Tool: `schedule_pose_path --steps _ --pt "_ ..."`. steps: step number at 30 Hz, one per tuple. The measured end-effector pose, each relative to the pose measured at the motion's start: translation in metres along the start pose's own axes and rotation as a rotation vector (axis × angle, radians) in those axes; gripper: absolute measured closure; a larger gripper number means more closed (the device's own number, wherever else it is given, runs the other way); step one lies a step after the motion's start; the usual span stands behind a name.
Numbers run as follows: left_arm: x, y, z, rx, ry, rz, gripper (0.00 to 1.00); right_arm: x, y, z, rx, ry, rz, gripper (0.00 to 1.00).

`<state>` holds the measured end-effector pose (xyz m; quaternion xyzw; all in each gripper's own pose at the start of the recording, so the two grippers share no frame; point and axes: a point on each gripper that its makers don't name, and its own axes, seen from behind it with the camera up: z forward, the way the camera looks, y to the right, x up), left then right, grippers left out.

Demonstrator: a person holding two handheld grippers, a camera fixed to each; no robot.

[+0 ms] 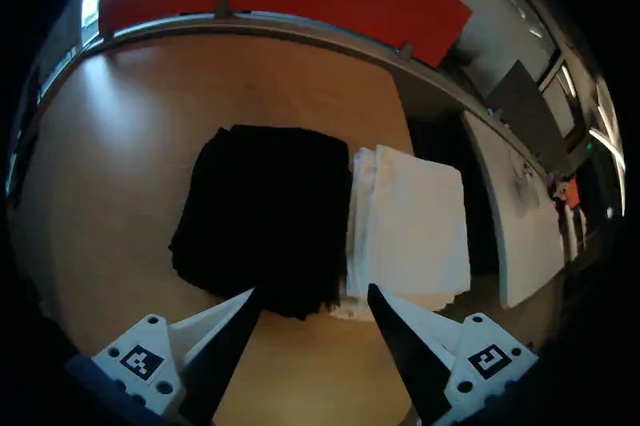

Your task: Fold towel

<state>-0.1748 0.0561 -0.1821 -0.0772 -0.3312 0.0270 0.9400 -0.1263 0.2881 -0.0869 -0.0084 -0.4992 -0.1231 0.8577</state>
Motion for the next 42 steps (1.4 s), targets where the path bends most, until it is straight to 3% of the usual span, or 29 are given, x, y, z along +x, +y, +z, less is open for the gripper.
schedule_pose_path --steps 8,23,33,42 --pt "-0.003 -0.002 0.0 0.009 -0.001 -0.025 0.07 0.012 -0.01 -0.007 0.007 0.051 0.073 0.0" --pt "-0.003 -0.003 -0.001 0.016 0.005 -0.032 0.07 0.019 -0.028 -0.013 -0.003 0.145 0.149 0.0" --pt "0.001 -0.001 -0.002 0.007 0.01 -0.042 0.07 0.052 -0.031 -0.036 -0.02 0.322 0.245 0.0" --pt "0.005 0.0 -0.001 0.007 0.011 -0.03 0.07 0.08 -0.035 -0.057 -0.045 0.483 0.26 0.0"
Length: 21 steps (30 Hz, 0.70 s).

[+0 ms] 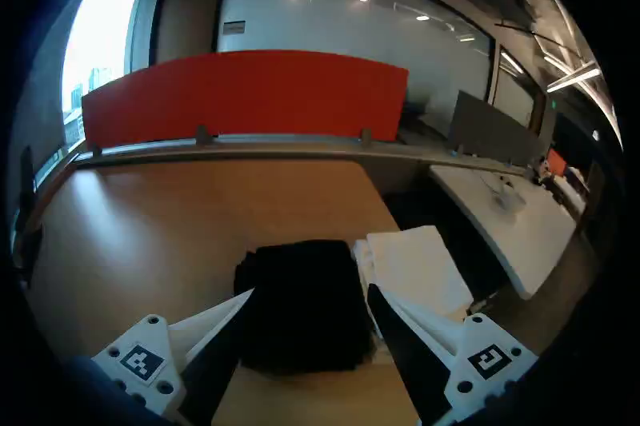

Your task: Fold towel

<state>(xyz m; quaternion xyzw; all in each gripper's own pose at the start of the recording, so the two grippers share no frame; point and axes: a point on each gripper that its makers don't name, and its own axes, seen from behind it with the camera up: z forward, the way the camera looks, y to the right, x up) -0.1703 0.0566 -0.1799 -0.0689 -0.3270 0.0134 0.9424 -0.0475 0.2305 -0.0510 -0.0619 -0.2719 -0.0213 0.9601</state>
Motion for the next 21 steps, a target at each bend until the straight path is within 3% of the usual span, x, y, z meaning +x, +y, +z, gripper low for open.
schedule_pose_path --steps 5,21 --pt "0.002 0.001 0.0 0.0 -0.001 0.002 0.07 0.018 -0.011 -0.004 0.012 0.093 0.012 0.01" --pt "0.008 0.001 0.002 0.002 0.006 0.008 0.07 0.056 -0.022 -0.021 -0.034 0.264 -0.017 0.0"
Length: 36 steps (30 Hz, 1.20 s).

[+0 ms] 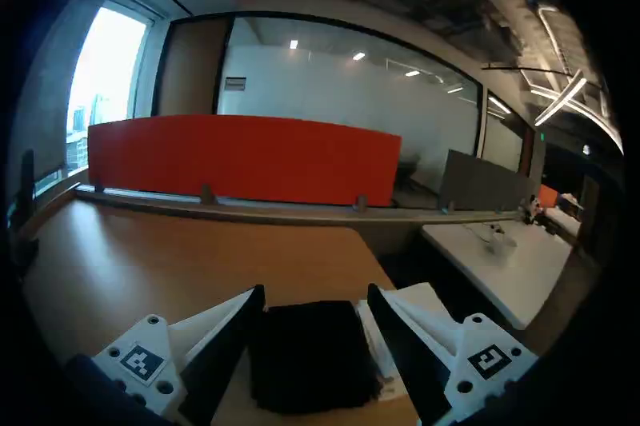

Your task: Fold towel

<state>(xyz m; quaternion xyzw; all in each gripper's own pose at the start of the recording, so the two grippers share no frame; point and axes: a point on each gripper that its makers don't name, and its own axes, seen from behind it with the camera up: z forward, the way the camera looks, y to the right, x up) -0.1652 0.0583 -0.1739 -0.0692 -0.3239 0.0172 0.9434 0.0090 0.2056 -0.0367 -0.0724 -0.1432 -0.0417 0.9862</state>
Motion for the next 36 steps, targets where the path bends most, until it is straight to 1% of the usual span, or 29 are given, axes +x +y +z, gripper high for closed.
schedule_pose_path --steps 9,21,29,33,36 --pt "0.007 -0.002 0.0 0.003 0.019 0.001 0.07 0.017 -0.011 -0.004 0.022 0.039 0.004 0.01" --pt "0.031 -0.012 0.0 0.026 0.091 -0.015 0.07 0.034 -0.029 -0.005 0.044 0.076 -0.022 0.0" --pt "0.056 -0.018 0.005 0.029 0.148 -0.029 0.07 0.051 -0.046 -0.006 0.063 0.102 -0.03 0.01" --pt "0.073 -0.025 0.008 0.036 0.186 -0.029 0.07 0.058 -0.057 -0.006 0.078 0.116 -0.036 0.01" --pt "0.089 -0.033 0.01 0.045 0.222 -0.031 0.07 0.064 -0.066 -0.006 0.089 0.126 -0.037 0.01"
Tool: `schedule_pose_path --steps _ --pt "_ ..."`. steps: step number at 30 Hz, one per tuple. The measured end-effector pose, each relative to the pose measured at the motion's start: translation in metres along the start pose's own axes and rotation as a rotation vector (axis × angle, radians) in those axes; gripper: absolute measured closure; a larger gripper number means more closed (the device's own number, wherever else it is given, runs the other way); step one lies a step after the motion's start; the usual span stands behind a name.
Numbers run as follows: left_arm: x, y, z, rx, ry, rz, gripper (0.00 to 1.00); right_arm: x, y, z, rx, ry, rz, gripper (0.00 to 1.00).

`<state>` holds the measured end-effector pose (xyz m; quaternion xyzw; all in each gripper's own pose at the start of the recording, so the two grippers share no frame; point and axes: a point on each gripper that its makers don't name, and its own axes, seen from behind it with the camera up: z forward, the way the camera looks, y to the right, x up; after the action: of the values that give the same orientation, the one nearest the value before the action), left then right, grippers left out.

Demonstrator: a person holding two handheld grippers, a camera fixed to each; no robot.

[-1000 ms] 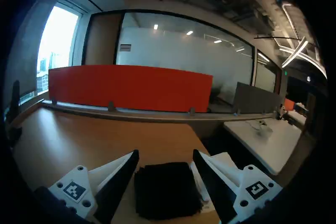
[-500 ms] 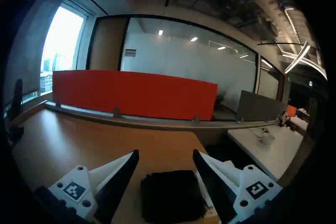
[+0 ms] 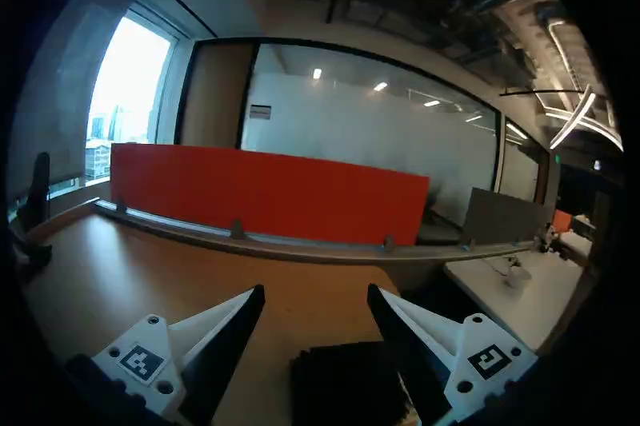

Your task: Fold towel

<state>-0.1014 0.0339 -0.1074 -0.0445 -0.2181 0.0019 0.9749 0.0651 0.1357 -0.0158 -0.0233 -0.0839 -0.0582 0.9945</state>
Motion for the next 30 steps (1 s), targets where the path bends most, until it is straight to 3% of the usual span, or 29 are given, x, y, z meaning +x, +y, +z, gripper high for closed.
schedule_pose_path --steps 12,23,30 --pt "0.057 -0.027 0.029 0.022 0.127 -0.003 0.07 0.02 -0.047 0.004 0.054 0.016 -0.011 0.01" --pt "0.114 -0.033 0.046 0.008 0.246 0.012 0.07 0.041 -0.094 0.009 0.1 0.051 0.002 0.01" --pt "0.145 -0.036 0.046 0.01 0.315 -0.006 0.07 0.049 -0.123 0.011 0.123 0.057 0.04 0.0"
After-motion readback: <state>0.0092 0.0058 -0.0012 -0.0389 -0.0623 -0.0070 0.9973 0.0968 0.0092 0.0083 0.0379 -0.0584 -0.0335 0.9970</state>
